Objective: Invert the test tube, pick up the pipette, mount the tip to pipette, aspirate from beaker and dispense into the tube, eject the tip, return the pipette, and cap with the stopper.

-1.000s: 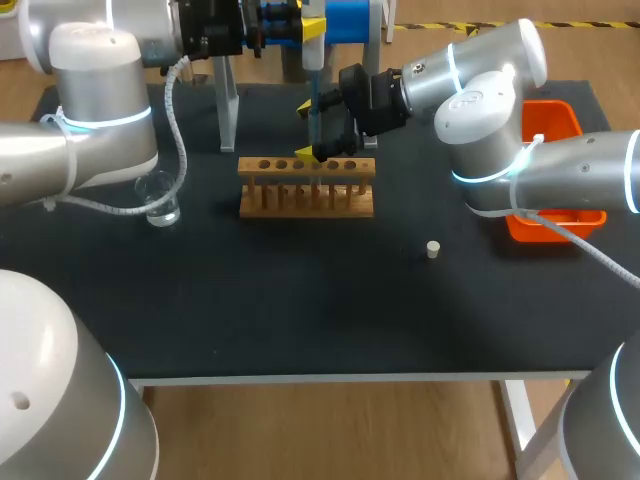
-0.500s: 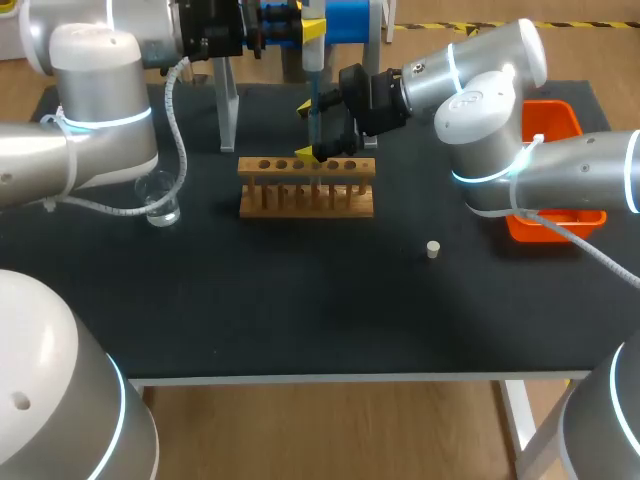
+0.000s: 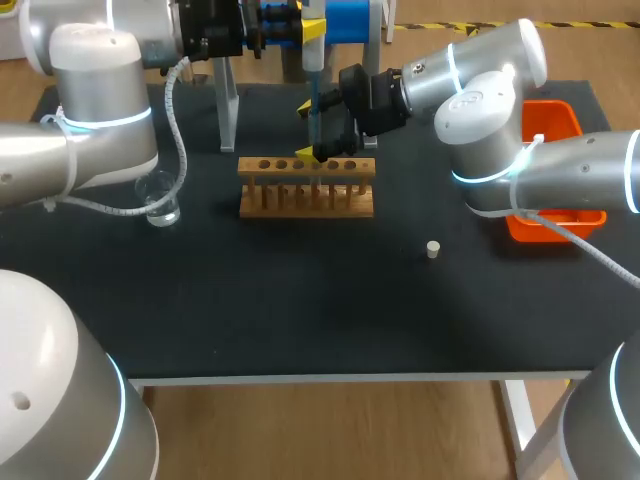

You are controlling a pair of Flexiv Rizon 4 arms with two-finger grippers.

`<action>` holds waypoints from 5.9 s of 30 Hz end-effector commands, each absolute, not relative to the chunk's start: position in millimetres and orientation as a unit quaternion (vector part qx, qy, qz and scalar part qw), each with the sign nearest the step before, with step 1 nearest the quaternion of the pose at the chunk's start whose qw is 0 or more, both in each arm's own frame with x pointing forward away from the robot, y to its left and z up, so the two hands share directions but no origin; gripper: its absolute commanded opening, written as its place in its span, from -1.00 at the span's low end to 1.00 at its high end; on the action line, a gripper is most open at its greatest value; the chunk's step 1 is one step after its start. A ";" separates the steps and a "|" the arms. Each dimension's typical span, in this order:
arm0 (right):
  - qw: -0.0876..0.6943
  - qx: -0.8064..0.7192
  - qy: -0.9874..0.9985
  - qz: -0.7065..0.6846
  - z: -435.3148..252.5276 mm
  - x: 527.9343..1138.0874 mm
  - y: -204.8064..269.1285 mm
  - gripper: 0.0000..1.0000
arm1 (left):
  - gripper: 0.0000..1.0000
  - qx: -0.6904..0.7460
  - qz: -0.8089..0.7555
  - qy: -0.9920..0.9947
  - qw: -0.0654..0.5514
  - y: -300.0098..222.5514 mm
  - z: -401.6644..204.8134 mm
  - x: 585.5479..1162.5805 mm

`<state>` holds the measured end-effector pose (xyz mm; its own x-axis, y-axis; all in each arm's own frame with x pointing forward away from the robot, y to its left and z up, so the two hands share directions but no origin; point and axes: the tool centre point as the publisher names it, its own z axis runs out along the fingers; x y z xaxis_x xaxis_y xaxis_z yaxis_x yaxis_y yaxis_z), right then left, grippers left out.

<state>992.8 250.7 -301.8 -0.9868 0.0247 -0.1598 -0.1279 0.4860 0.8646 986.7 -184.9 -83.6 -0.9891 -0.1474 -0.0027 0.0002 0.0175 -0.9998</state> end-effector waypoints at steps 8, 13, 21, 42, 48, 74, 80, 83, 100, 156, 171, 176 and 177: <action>0.095 -0.016 0.858 0.504 -280.7 983.1 207.4 1.00 | -1.00 -0.051 -0.699 0.711 0.053 -185.8 -83.7 988.3; 0.107 -0.027 0.854 0.508 -259.9 973.5 189.2 1.00 | -1.00 -0.051 -0.699 0.711 0.053 -185.8 -83.7 988.3; 0.125 -0.033 0.841 0.526 -219.6 963.8 156.1 1.00 | -1.00 -0.051 -0.699 0.711 0.053 -185.8 -83.7 988.3; 0.116 0.054 0.769 0.626 -120.4 950.4 104.8 1.00 | -1.00 -0.051 -0.699 0.711 0.053 -185.8 -83.7 988.3; 0.122 0.054 0.748 0.650 -87.5 949.4 109.1 1.00 | -1.00 -0.051 -0.699 0.711 0.053 -185.8 -83.7 988.3; 0.064 0.037 0.709 0.702 -6.5 956.3 159.4 -1.00 | -1.00 -0.051 -0.699 0.711 0.053 -185.8 -83.7 988.3; 0.058 0.036 0.706 0.705 5.6 960.2 174.4 -1.00 | -1.00 -0.051 -0.699 0.711 0.053 -185.8 -83.7 988.3; 0.056 0.034 0.705 0.706 11.5 962.5 185.1 -1.00 | -1.00 -0.051 -0.699 0.711 0.053 -185.8 -83.7 988.3; 0.046 0.027 0.714 0.698 15.0 981.0 229.3 -1.00 | -1.00 -0.051 -0.699 0.711 0.053 -185.8 -83.7 988.3; 0.020 0.038 0.729 0.683 -22.6 980.8 247.6 -1.00 | -1.00 -0.051 -0.699 0.711 0.053 -185.8 -83.7 988.3; 0.010 0.045 0.732 0.679 -38.3 986.0 248.8 -1.00 | -1.00 -0.051 -0.699 0.711 0.053 -185.8 -83.7 988.3; 0.008 0.045 0.734 0.678 -40.1 985.8 249.1 -1.00 | -1.00 -0.051 -0.699 0.711 0.053 -185.8 -83.7 988.3; 0.008 0.045 0.734 0.678 -40.2 985.8 249.1 -1.00 | -1.00 -0.051 -0.699 0.711 0.053 -185.8 -83.7 988.3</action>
